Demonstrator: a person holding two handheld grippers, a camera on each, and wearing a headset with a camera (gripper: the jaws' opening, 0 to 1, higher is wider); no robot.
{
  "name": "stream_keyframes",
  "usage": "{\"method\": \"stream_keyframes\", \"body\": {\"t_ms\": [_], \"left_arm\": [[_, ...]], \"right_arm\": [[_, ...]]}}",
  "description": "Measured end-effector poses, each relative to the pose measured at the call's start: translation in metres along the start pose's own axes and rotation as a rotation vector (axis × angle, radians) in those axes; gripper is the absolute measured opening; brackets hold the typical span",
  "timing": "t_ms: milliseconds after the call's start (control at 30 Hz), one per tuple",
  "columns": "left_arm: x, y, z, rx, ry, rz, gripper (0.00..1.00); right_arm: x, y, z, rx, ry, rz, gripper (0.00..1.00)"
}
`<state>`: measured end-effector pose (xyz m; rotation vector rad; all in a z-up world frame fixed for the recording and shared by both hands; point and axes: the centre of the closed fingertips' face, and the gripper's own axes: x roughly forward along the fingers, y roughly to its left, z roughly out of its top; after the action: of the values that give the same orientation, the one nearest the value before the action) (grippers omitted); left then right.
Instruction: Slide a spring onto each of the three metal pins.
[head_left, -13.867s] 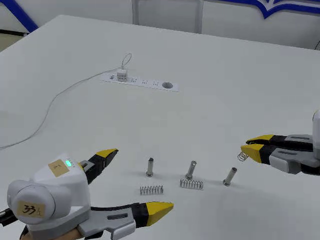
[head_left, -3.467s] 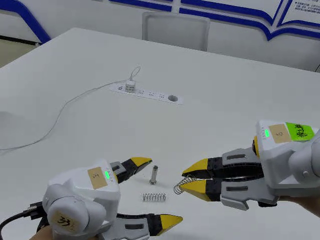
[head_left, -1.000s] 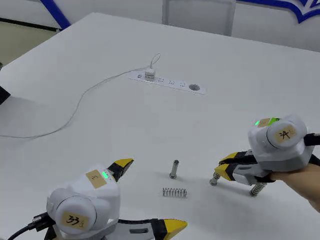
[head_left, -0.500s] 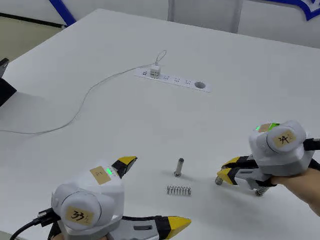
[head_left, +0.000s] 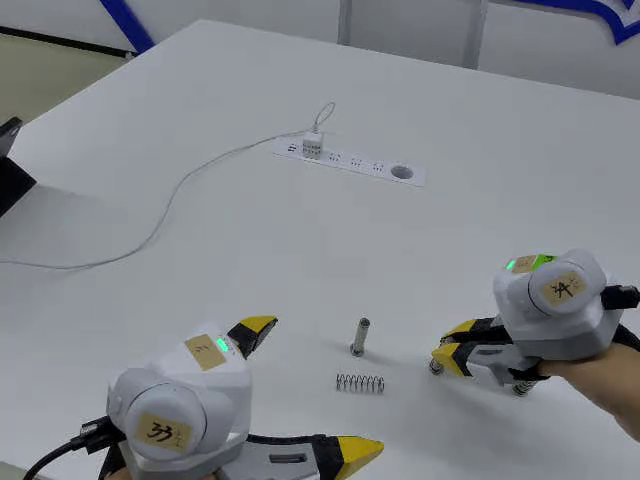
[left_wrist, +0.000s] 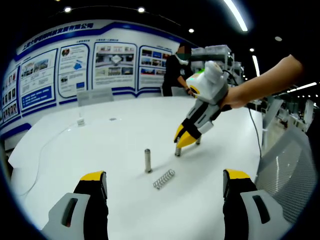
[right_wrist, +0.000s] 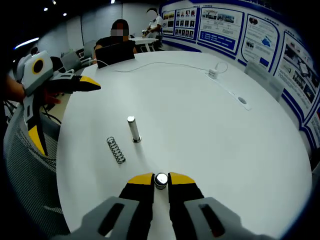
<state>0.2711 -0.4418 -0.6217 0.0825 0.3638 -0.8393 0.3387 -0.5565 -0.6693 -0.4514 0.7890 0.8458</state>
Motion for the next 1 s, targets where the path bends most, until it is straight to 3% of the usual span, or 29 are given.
{"method": "stream_keyframes", "body": {"t_ms": [233, 367, 667, 900, 1000], "left_arm": [[0.0, -0.001, -0.001, 0.0, 0.003, -0.004, 0.99], [0.0, 0.0, -0.001, 0.003, 0.005, -0.001, 0.99], [0.001, -0.004, 0.001, 0.003, -0.005, -0.019, 1.0], [0.002, -0.007, 0.0, 0.013, 0.003, -0.031, 0.99], [0.002, -0.008, 0.0, 0.012, 0.001, -0.038, 0.99]], "right_arm": [[-0.001, -0.001, -0.001, -0.026, -0.004, -0.006, 0.12], [-0.003, 0.003, 0.0, -0.039, -0.01, 0.001, 0.18], [-0.026, 0.0, 0.015, -0.097, -0.056, -0.056, 0.21], [-0.035, 0.027, 0.046, -0.195, -0.159, -0.023, 0.22], [-0.031, 0.042, 0.05, -0.241, -0.158, 0.012, 0.22]]}}
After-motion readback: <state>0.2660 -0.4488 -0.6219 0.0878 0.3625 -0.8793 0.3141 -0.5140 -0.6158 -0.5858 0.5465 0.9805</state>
